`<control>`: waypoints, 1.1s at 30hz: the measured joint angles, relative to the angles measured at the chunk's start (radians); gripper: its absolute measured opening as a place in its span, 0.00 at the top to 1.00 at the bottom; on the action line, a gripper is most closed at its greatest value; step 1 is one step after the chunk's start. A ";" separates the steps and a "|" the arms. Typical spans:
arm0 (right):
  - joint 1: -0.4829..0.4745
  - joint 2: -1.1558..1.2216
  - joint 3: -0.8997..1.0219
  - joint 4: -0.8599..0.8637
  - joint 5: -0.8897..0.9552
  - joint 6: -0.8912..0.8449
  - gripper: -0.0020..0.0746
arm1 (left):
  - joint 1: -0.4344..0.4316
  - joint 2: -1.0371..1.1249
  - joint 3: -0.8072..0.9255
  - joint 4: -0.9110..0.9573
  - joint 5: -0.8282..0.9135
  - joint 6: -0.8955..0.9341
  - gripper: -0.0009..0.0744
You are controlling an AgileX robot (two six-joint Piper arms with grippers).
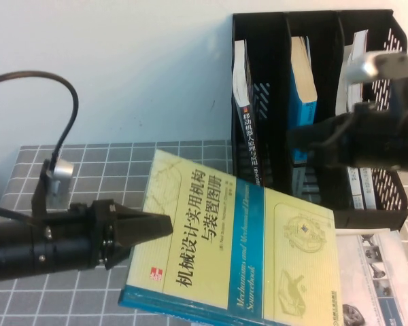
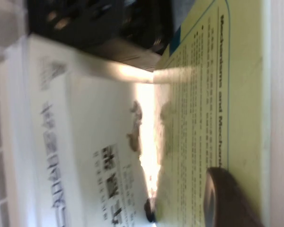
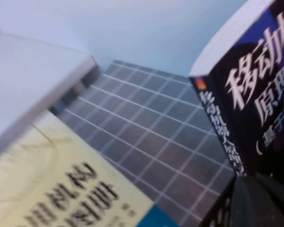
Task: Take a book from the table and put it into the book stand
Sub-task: Pick up the book with your left arm, then place the book on the book shelf
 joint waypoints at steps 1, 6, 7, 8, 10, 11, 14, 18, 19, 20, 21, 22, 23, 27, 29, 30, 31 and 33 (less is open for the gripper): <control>0.032 0.010 0.000 0.002 -0.060 -0.022 0.98 | 0.000 -0.023 -0.007 0.008 -0.002 -0.007 0.73; 0.132 0.048 0.000 0.053 -0.426 -0.150 0.98 | 0.000 -0.102 -0.047 0.058 -0.016 -0.060 0.73; 0.139 0.051 0.000 0.076 -0.488 -0.172 0.98 | 0.000 -0.110 -0.056 0.066 -0.016 -0.072 0.73; 0.142 0.051 0.000 0.103 -0.537 -0.198 0.98 | 0.000 -0.117 -0.066 0.076 -0.016 -0.087 0.73; 0.147 0.044 0.000 0.156 -0.624 -0.247 0.98 | 0.000 -0.133 -0.090 0.091 -0.023 -0.124 0.73; 0.147 0.034 0.000 0.173 -0.669 -0.271 0.98 | 0.000 -0.139 -0.104 0.096 -0.030 -0.151 0.73; 0.145 -0.006 0.000 0.200 -0.766 -0.328 0.98 | 0.000 -0.157 -0.151 0.103 -0.072 -0.219 0.73; 0.145 -0.076 0.000 0.206 -0.823 -0.363 0.98 | -0.006 -0.167 -0.241 0.105 -0.144 -0.274 0.73; 0.143 -0.097 0.000 0.208 -0.834 -0.365 0.98 | -0.015 -0.168 -0.262 0.105 -0.163 -0.282 0.73; 0.143 -0.118 0.000 0.210 -0.842 -0.367 0.98 | -0.029 -0.168 -0.289 0.107 -0.190 -0.290 0.73; 0.143 -0.139 0.000 0.210 -0.848 -0.370 0.98 | -0.051 -0.168 -0.317 0.109 -0.214 -0.296 0.73; 0.141 -0.159 0.000 0.210 -0.856 -0.375 0.98 | -0.072 -0.168 -0.341 0.111 -0.244 -0.298 0.72; 0.139 -0.178 0.000 0.212 -0.860 -0.384 0.98 | -0.103 -0.168 -0.371 0.113 -0.282 -0.305 0.72; 0.139 -0.231 0.000 0.217 -0.884 -0.405 0.98 | -0.271 -0.168 -0.491 0.158 -0.457 -0.323 0.72; 0.139 -0.244 0.000 0.219 -0.894 -0.417 0.98 | -0.355 -0.168 -0.546 0.205 -0.554 -0.323 0.72; 0.139 -0.248 0.000 0.219 -0.894 -0.421 0.98 | -0.397 -0.168 -0.570 0.231 -0.605 -0.325 0.72; 0.137 -0.252 0.000 0.220 -0.884 -0.426 0.98 | -0.427 -0.168 -0.588 0.253 -0.640 -0.328 0.72; 0.137 -0.259 0.000 0.220 -0.832 -0.430 0.98 | -0.486 -0.168 -0.630 0.304 -0.712 -0.351 0.72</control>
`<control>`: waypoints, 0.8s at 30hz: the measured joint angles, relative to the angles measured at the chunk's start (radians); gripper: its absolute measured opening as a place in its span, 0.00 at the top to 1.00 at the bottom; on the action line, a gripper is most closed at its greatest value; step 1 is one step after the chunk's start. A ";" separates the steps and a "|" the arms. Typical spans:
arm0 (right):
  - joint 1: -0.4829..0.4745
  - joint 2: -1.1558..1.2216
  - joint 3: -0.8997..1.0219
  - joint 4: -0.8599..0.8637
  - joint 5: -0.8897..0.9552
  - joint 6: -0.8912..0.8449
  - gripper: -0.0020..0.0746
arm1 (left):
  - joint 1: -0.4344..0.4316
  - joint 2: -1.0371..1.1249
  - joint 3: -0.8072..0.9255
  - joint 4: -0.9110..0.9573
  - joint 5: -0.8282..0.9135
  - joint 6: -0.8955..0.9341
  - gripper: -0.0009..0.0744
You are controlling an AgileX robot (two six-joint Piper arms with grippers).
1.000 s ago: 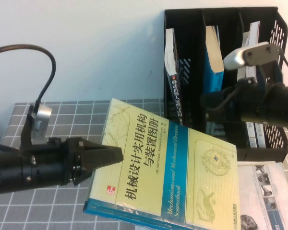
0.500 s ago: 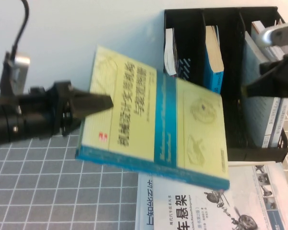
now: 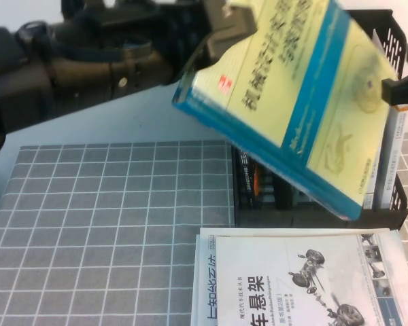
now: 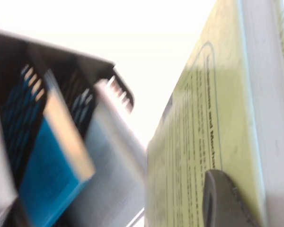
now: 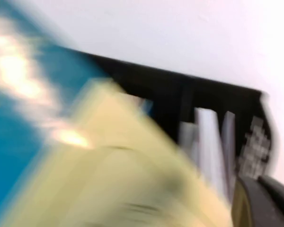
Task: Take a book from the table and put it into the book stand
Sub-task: Place the book on the book shelf
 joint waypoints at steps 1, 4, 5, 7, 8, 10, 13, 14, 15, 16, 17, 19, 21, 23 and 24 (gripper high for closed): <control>0.000 -0.002 0.000 0.000 0.035 0.000 0.98 | -0.017 0.000 -0.014 0.016 -0.018 -0.006 0.72; 0.000 -0.009 0.002 0.000 0.100 0.014 0.98 | -0.042 0.002 -0.057 0.047 -0.031 -0.021 0.72; 0.000 -0.011 0.002 0.000 0.104 0.021 0.98 | -0.044 0.009 -0.069 0.058 -0.031 -0.023 0.72; 0.000 -0.015 0.002 0.000 0.107 0.027 0.98 | -0.044 0.023 -0.087 0.076 -0.033 -0.023 0.72; 0.000 -0.019 0.002 0.000 0.112 0.029 0.98 | -0.044 0.030 -0.096 0.089 -0.038 -0.029 0.72; 0.000 -0.031 0.010 0.000 0.141 0.034 0.98 | -0.044 0.038 -0.107 0.119 -0.052 -0.035 0.73; 0.000 -0.050 0.047 0.000 0.237 0.074 0.98 | -0.044 0.046 -0.144 0.187 -0.069 -0.039 0.73; 0.000 -0.058 0.069 0.000 0.283 0.091 0.98 | -0.044 0.048 -0.164 0.215 -0.073 -0.039 0.73; 0.000 -0.060 0.094 -0.002 0.330 0.115 0.98 | -0.044 0.050 -0.185 0.243 -0.081 -0.041 0.73; 0.000 -0.060 0.116 -0.002 0.363 0.134 0.98 | -0.044 0.050 -0.202 0.259 -0.085 -0.041 0.73; 0.000 -0.060 0.146 -0.004 0.397 0.153 0.98 | -0.044 0.050 -0.224 0.279 -0.093 -0.041 0.73; 0.000 -0.042 0.199 -0.011 0.436 0.172 0.98 | -0.044 0.050 -0.260 0.303 -0.107 -0.041 0.73; 0.000 -0.002 0.228 -0.015 0.449 0.160 0.98 | -0.044 0.045 -0.287 0.321 -0.127 -0.043 0.73; 0.000 0.059 0.224 -0.019 0.455 0.129 0.98 | -0.044 0.043 -0.299 0.336 -0.140 -0.048 0.73; 0.000 0.091 0.211 -0.019 0.455 0.110 0.98 | -0.044 0.042 -0.304 0.339 -0.148 -0.050 0.73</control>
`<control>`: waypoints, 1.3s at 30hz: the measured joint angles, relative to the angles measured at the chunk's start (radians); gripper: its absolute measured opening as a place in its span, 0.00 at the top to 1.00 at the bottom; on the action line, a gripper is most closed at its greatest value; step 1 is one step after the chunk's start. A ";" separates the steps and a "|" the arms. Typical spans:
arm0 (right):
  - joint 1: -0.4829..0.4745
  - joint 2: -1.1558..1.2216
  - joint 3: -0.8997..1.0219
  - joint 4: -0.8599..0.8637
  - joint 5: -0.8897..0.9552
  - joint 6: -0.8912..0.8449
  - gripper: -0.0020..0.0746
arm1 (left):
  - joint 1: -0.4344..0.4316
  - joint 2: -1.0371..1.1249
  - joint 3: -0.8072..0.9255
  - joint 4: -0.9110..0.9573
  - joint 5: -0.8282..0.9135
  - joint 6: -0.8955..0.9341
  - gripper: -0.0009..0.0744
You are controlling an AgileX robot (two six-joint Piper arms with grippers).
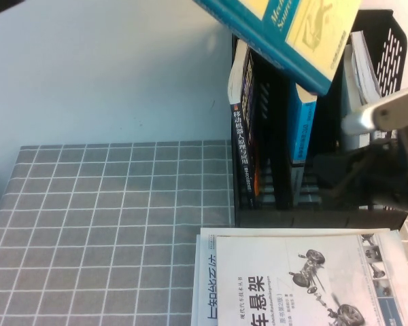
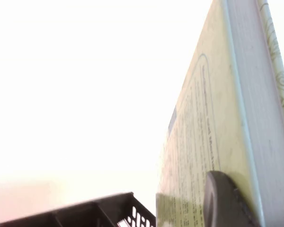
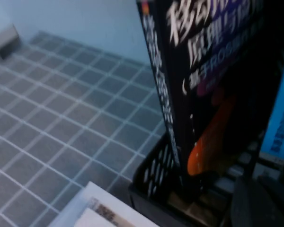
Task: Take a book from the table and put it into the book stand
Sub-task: Place the book on the book shelf
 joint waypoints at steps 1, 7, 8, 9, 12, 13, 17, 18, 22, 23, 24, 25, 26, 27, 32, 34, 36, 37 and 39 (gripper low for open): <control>0.000 0.043 -0.016 0.000 0.000 -0.012 0.98 | 0.000 0.000 0.000 0.000 -0.005 -0.004 0.73; 0.000 0.216 -0.158 0.000 -0.113 -0.012 0.98 | 0.000 0.011 0.000 0.021 0.020 -0.056 0.73; 0.000 0.221 -0.164 0.000 -0.158 -0.008 0.98 | 0.000 0.013 0.000 0.021 0.030 -0.063 0.73; 0.000 0.221 -0.167 -0.002 -0.203 -0.008 0.98 | 0.000 0.018 0.000 0.025 0.037 -0.069 0.73; 0.000 0.197 -0.169 0.000 -0.316 -0.015 0.98 | 0.000 0.029 0.000 0.041 0.061 -0.086 0.73; -0.003 0.182 -0.169 0.000 -0.337 -0.024 0.98 | 0.000 0.032 0.000 0.046 0.069 -0.094 0.73; -0.015 0.100 -0.169 0.002 -0.386 -0.060 0.98 | 0.000 0.040 0.000 0.055 0.088 -0.126 0.73; -0.023 0.077 -0.169 0.004 -0.389 -0.063 0.98 | 0.000 0.041 0.000 0.057 0.088 -0.134 0.73; -0.055 0.006 -0.169 0.008 -0.418 -0.076 0.98 | 0.000 0.054 0.000 0.059 0.085 -0.145 0.73; -0.064 -0.007 -0.169 0.008 -0.426 -0.085 0.98 | 0.000 0.059 0.000 0.059 0.081 -0.146 0.73; -0.073 -0.016 -0.169 0.009 -0.436 -0.097 0.98 | 0.000 0.065 0.000 0.059 0.080 -0.146 0.73; -0.081 -0.020 -0.169 0.009 -0.444 -0.107 0.98 | 0.000 0.075 0.000 0.059 0.077 -0.146 0.73; -0.090 -0.025 -0.169 0.009 -0.445 -0.116 0.98 | 0.000 0.082 0.000 0.059 0.076 -0.146 0.73; -0.101 -0.025 -0.169 0.009 -0.446 -0.120 0.98 | 0.000 0.092 0.000 0.061 0.075 -0.148 0.73; -0.130 -0.031 -0.135 0.011 -0.428 -0.118 0.98 | 0.000 0.135 0.000 0.070 0.061 -0.151 0.73; -0.133 -0.051 -0.119 0.012 -0.330 -0.111 0.98 | 0.000 0.140 0.000 0.082 0.051 -0.153 0.73; -0.133 -0.079 -0.109 0.012 -0.186 -0.080 0.98 | 0.000 0.134 0.000 0.114 0.051 -0.153 0.73; -0.133 -0.090 -0.107 0.010 -0.106 -0.049 0.98 | 0.000 0.126 0.000 0.130 0.049 -0.151 0.73; -0.131 -0.099 -0.105 0.006 0.013 0.011 0.98 | 0.000 0.110 0.000 0.147 0.046 -0.151 0.73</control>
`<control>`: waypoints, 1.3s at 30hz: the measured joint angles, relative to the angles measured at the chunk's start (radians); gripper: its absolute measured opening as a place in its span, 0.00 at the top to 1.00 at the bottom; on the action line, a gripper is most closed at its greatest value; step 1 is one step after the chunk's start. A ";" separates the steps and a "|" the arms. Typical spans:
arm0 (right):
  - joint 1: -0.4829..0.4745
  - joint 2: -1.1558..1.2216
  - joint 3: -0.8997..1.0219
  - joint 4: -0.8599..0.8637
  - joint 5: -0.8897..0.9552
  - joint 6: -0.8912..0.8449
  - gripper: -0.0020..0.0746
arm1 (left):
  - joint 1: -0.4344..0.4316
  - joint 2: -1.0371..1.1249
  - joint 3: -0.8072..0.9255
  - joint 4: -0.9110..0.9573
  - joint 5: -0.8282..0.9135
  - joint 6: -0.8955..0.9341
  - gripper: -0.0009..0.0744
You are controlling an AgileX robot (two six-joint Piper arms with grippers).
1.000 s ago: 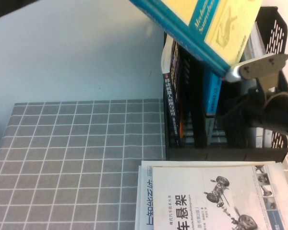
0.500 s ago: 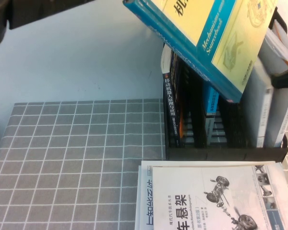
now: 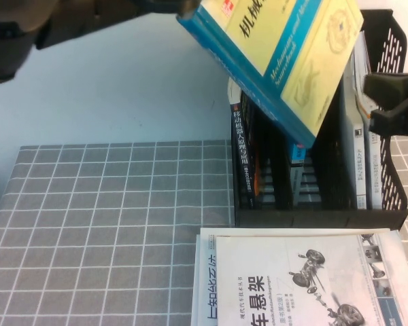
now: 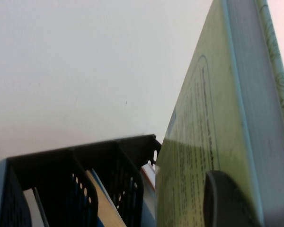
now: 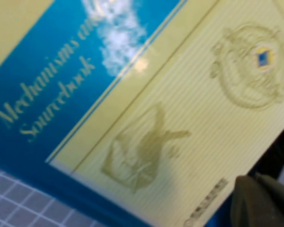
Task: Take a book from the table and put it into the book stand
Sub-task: Place the book on the book shelf
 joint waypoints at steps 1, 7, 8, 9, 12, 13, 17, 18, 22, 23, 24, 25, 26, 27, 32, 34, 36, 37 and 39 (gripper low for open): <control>0.000 0.000 0.002 -0.004 0.038 0.033 0.98 | 0.000 -0.013 0.000 0.003 -0.002 0.000 0.73; 0.000 0.111 0.053 -0.009 0.104 0.102 0.98 | 0.000 -0.080 -0.015 0.029 -0.010 -0.004 0.73; 0.000 0.141 0.054 -0.009 0.113 0.106 0.98 | 0.000 -0.083 -0.018 0.029 -0.016 -0.004 0.73; 0.000 0.169 0.054 -0.009 0.120 0.106 0.98 | 0.000 -0.085 -0.022 0.029 -0.020 -0.006 0.73; 0.000 0.229 0.052 -0.011 0.109 0.108 0.98 | 0.000 -0.085 -0.022 0.031 -0.031 -0.004 0.73; 0.000 0.243 0.050 -0.012 0.088 0.109 0.98 | 0.000 -0.085 -0.022 0.036 -0.031 -0.004 0.73; 0.000 0.250 0.049 -0.012 -0.032 0.109 0.98 | 0.000 -0.070 -0.022 0.045 -0.001 -0.026 0.73; 0.001 0.242 0.047 -0.012 -0.071 0.109 0.98 | 0.000 -0.064 -0.022 0.045 0.011 -0.031 0.73; 0.001 0.201 0.045 -0.012 -0.219 0.089 0.98 | 0.000 -0.042 -0.022 0.051 0.061 -0.048 0.73; 0.001 0.189 0.045 -0.010 -0.244 0.077 0.98 | 0.000 -0.036 -0.022 0.054 0.068 -0.054 0.73; 0.001 0.177 0.045 -0.008 -0.269 0.062 0.98 | 0.000 -0.030 -0.022 0.054 0.072 -0.062 0.73; 0.001 0.168 0.045 -0.008 -0.291 0.050 0.98 | 0.000 -0.023 -0.022 0.055 0.074 -0.073 0.73; 0.001 0.161 0.043 -0.006 -0.302 0.042 0.98 | 0.000 -0.015 -0.022 0.055 0.074 -0.081 0.73; 0.001 0.156 0.043 -0.006 -0.316 0.036 0.98 | 0.000 -0.008 -0.022 0.055 0.074 -0.089 0.73; 0.001 0.151 0.043 -0.006 -0.331 0.036 0.98 | 0.000 0.044 -0.022 0.055 0.072 -0.158 0.73; 0.001 0.151 0.043 -0.006 -0.338 0.047 0.98 | 0.000 0.071 -0.022 0.058 0.072 -0.170 0.73; 0.001 0.151 0.043 -0.006 -0.344 0.058 0.98 | 0.000 0.094 -0.022 0.074 0.072 -0.183 0.73; 0.001 0.151 0.043 -0.006 -0.349 0.060 0.98 | 0.000 0.103 -0.022 0.089 0.072 -0.194 0.73; 0.001 0.151 0.043 -0.006 -0.358 0.065 0.98 | 0.000 0.112 -0.022 0.133 0.072 -0.231 0.73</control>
